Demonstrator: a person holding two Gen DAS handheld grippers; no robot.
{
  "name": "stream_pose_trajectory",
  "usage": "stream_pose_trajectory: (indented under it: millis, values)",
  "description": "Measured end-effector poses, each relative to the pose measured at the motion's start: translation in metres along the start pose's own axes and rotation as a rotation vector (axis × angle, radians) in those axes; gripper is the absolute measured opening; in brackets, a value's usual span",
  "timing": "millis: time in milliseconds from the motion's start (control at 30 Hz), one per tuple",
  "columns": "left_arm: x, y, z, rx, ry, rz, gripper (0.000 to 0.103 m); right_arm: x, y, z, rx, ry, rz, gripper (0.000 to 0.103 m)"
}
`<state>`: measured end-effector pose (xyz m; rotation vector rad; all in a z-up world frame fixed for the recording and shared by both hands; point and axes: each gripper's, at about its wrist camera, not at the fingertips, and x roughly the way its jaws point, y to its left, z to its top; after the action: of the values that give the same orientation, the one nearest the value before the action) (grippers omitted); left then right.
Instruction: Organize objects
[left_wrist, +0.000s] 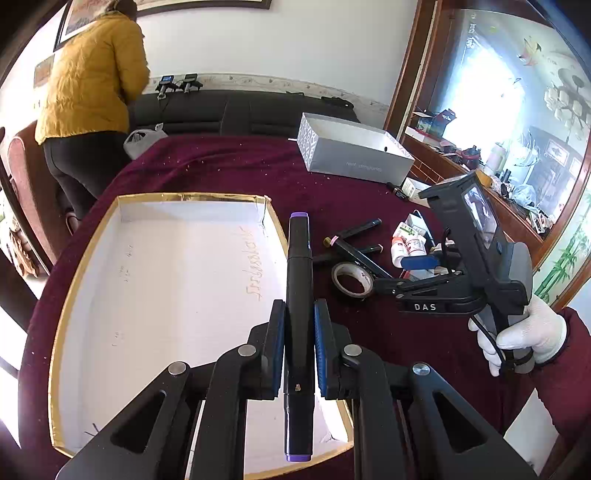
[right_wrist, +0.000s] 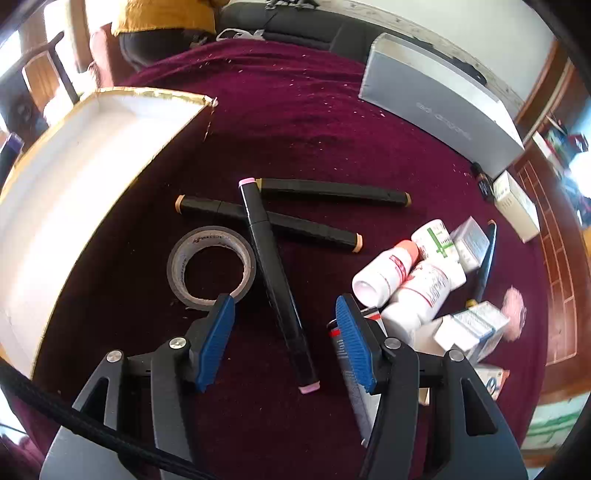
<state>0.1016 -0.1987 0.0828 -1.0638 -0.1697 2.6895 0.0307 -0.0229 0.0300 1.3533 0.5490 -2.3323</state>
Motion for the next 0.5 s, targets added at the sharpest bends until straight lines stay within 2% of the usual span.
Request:
stream_pose_trajectory:
  millis: [100,167,267,500]
  values:
    - [0.003,0.002,-0.002,-0.016,0.012,-0.01,0.012,0.002,0.002,0.005,-0.019,-0.016,-0.013,0.055]
    - [0.002,0.005,-0.005,-0.022,0.017,-0.009,0.012,0.005,0.001,0.008,-0.022,-0.021,-0.006,0.044]
    - [-0.003,0.006,-0.006,-0.022,0.008,-0.002,0.012,0.003,0.006,0.006,-0.041,-0.026,0.008,0.035]
    - [-0.012,0.004,-0.008,-0.023,-0.011,-0.01,0.012,-0.005,0.004,-0.001,-0.111,-0.025,0.016,0.035]
